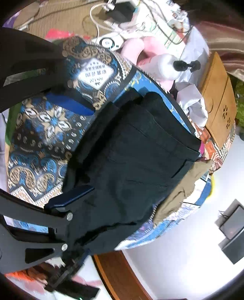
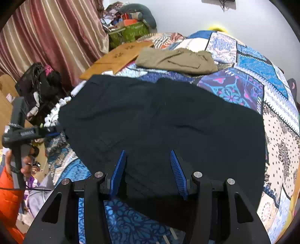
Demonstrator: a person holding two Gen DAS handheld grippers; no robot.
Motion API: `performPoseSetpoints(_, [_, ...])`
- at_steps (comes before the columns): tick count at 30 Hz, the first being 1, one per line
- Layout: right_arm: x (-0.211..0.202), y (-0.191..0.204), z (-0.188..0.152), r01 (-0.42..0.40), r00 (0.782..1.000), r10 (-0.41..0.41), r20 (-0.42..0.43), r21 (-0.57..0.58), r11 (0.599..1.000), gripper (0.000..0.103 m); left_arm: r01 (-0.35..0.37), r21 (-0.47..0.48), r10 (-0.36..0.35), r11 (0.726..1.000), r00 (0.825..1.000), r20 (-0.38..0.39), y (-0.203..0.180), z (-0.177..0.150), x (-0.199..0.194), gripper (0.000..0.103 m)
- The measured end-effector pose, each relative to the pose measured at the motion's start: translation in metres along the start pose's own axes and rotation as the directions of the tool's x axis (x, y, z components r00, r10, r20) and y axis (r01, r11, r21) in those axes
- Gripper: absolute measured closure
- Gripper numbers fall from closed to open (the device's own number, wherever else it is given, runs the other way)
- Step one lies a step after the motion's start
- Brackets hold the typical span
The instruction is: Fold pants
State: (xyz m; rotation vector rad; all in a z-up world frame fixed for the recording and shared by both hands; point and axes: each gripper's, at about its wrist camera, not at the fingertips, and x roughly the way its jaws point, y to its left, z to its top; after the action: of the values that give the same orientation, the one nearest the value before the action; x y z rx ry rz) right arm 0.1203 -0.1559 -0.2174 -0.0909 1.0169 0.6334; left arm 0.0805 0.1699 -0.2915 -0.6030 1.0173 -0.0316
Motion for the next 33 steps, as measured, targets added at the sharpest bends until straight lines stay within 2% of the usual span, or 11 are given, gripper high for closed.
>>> performPoseSetpoints(6, [0.003, 0.002, -0.001, 0.015, 1.000, -0.016, -0.011, -0.029, 0.999, 0.056, 0.026, -0.042, -0.025, 0.999, 1.000, 0.006, 0.004, 0.014, 0.012, 0.026])
performPoseSetpoints(13, [0.005, 0.002, -0.003, 0.007, 1.000, -0.008, -0.009, -0.027, 1.000, 0.056, -0.024, -0.071, 0.026, 0.997, 0.999, 0.025, 0.004, 0.023, 0.022, 0.026])
performPoseSetpoints(16, [0.005, 0.002, -0.003, 0.003, 1.000, -0.003, -0.009, -0.026, 1.000, 0.056, -0.063, -0.055, 0.065, 0.997, 0.997, 0.040, -0.002, 0.028, 0.027, 0.026])
performPoseSetpoints(17, [0.005, 0.002, -0.003, 0.001, 1.000, -0.001, -0.009, -0.026, 1.000, 0.056, -0.080, -0.043, 0.082, 0.996, 0.996, 0.046, -0.004, 0.030, 0.028, 0.032])
performPoseSetpoints(20, [0.005, 0.002, -0.003, -0.002, 1.000, 0.001, -0.007, -0.026, 1.000, 0.056, -0.169, 0.009, 0.168, 0.986, 0.983, 0.068, -0.011, 0.035, 0.033, 0.059])
performPoseSetpoints(21, [0.005, 0.002, -0.003, -0.003, 1.000, 0.003, -0.006, -0.025, 1.000, 0.056, -0.179, 0.025, 0.177, 0.984, 0.981, 0.076, -0.013, 0.036, 0.032, 0.066])
performPoseSetpoints(23, [0.005, 0.002, -0.003, -0.005, 1.000, 0.005, -0.004, -0.022, 1.000, 0.056, -0.186, 0.057, 0.180, 0.981, 0.979, 0.091, -0.017, 0.036, 0.029, 0.073])
performPoseSetpoints(26, [0.005, 0.000, -0.002, -0.012, 1.000, 0.011, -0.004, -0.016, 1.000, 0.056, -0.231, 0.144, 0.211, 0.962, 0.967, 0.139, -0.034, 0.036, 0.022, 0.080])
performPoseSetpoints(30, [0.001, -0.004, -0.001, -0.027, 1.000, 0.027, 0.001, 0.012, 1.000, 0.058, -0.291, 0.257, 0.231, 0.922, 0.943, 0.238, -0.068, 0.037, 0.002, 0.083])
performPoseSetpoints(33, [-0.010, -0.010, -0.001, -0.031, 0.999, 0.030, 0.020, 0.050, 0.998, 0.058, -0.290, 0.328, 0.197, 0.899, 0.937, 0.289, -0.098, 0.044, -0.016, 0.083])
